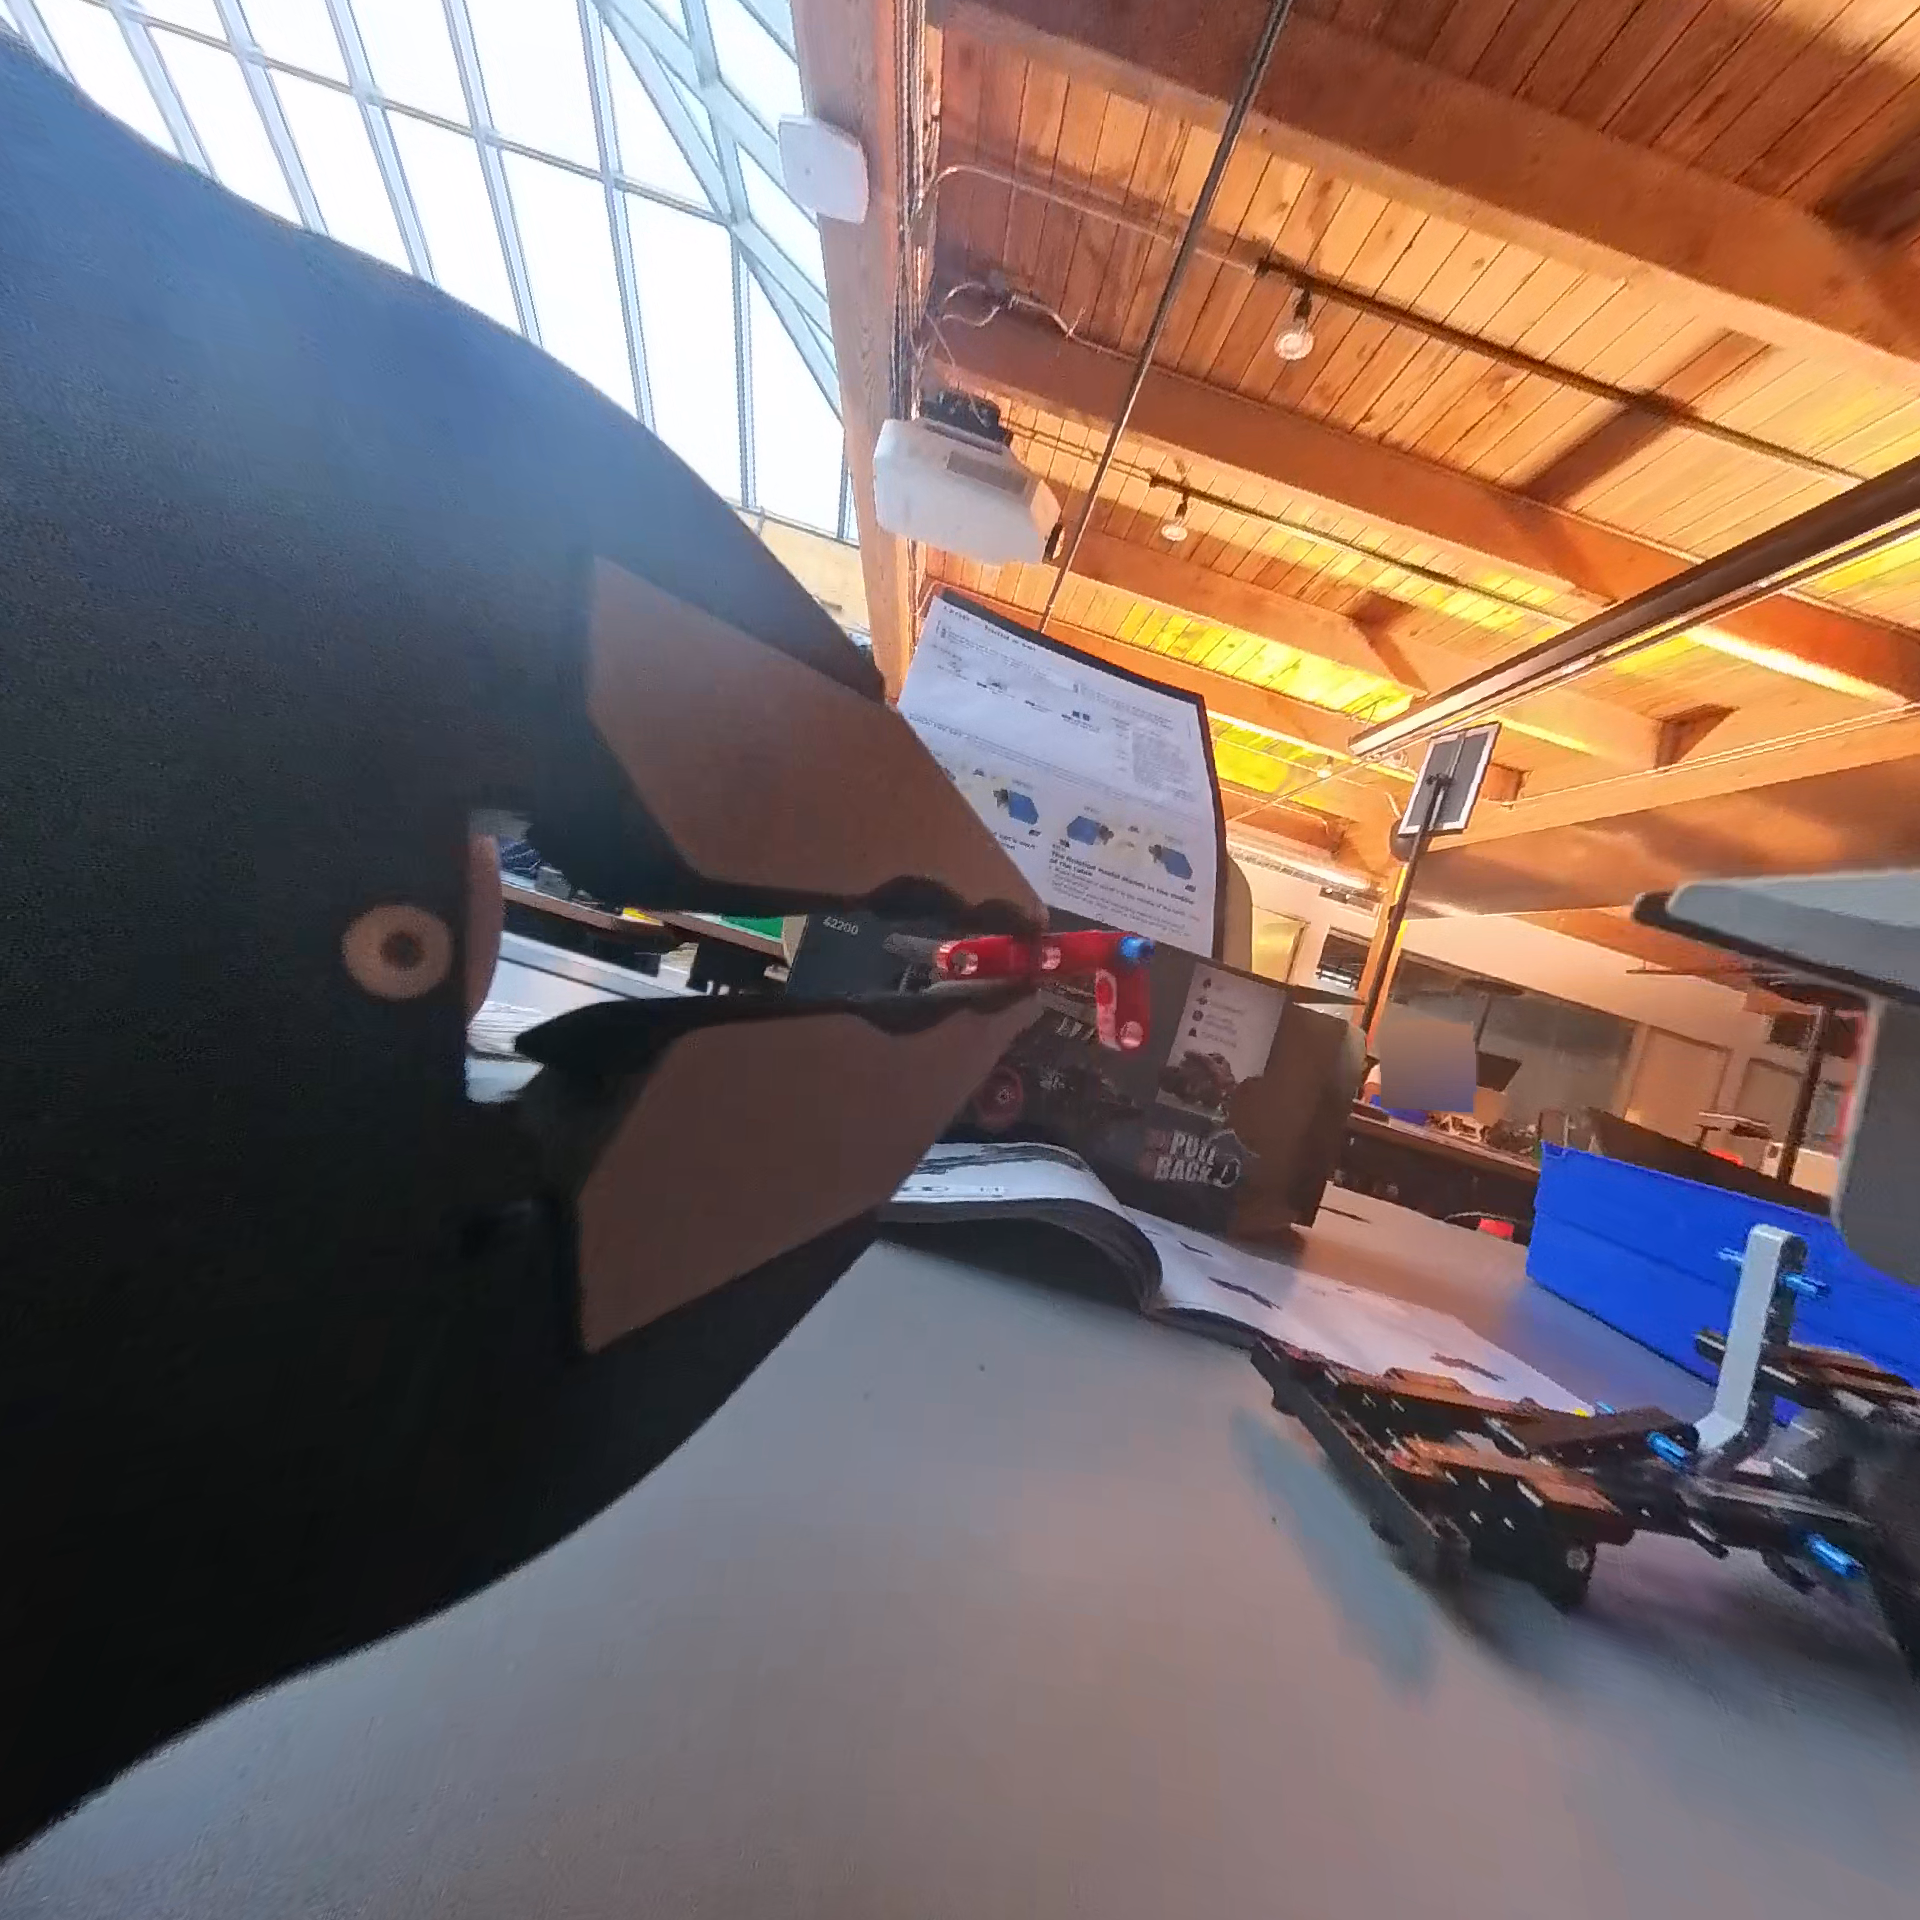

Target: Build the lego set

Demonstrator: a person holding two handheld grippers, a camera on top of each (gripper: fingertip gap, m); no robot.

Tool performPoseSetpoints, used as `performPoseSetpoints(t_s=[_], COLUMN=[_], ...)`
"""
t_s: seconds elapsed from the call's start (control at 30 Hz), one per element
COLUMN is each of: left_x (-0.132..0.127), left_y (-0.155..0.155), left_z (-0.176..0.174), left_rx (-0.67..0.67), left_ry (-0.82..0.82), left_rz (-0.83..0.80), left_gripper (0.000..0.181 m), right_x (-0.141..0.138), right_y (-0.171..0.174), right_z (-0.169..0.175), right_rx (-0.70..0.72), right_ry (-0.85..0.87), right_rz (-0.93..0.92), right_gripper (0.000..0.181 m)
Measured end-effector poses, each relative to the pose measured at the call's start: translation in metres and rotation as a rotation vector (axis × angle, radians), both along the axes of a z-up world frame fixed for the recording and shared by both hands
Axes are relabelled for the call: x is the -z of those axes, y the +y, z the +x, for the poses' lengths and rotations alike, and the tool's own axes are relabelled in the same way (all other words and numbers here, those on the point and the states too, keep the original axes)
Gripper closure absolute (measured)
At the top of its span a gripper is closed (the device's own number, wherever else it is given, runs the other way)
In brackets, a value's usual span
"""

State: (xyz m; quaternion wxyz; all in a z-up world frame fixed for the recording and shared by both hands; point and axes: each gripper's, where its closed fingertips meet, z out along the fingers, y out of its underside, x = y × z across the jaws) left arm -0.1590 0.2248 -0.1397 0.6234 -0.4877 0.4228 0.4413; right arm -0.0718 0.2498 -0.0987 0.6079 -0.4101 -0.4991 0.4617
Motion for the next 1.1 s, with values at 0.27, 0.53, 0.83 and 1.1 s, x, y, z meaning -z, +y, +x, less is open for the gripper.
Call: performPoseSetpoints(t_s=[0.27,0.53,0.83,1.1], left_x=[0.007,0.027,0.048,0.053], left_y=[0.005,0.021,0.032,0.034], left_z=[-0.008,-0.032,-0.045,-0.049], left_rx=[-0.004,0.031,-0.046,-0.066], left_ry=[-0.091,-0.511,-0.562,-0.560], left_rz=[-0.086,-0.393,-0.495,-0.519], left_gripper=[0.179,0.177,0.176,0.176], right_x=[0.006,0.005,0.004,0.004], right_y=[0.018,0.080,0.105,0.097], right_z=[0.030,0.084,0.103,0.101], right_rx=[0.170,0.375,0.347,0.320], right_ry=[-0.057,-0.074,-0.041,-0.046], right_rz=[0.219,0.231,0.072,0.110], right_gripper=[0.159,0.159,0.157,0.158])
